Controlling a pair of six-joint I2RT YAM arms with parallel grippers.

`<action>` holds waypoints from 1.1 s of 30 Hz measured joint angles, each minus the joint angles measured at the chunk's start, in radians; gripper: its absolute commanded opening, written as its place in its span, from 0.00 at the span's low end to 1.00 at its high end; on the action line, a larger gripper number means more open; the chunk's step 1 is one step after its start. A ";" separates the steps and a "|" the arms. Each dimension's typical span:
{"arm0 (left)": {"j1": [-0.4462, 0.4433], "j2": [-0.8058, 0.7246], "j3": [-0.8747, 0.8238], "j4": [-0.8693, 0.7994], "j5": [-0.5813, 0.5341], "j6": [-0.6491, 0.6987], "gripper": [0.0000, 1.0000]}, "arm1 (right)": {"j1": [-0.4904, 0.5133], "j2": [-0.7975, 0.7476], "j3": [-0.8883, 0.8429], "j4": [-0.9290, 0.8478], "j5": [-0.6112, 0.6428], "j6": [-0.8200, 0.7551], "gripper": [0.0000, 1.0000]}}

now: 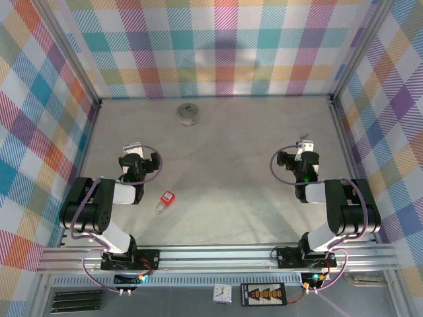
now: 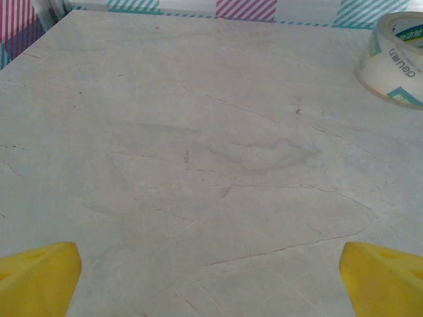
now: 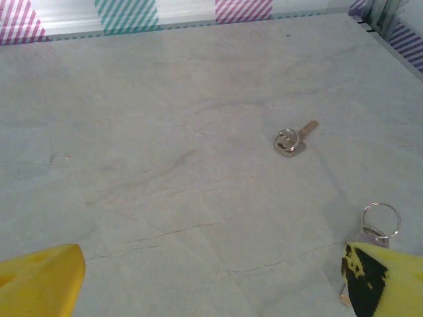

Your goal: Unlock with the key

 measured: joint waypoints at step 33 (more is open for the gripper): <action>-0.055 -0.129 0.000 -0.138 -0.037 0.011 1.00 | 0.049 -0.087 0.031 -0.171 0.034 -0.015 0.99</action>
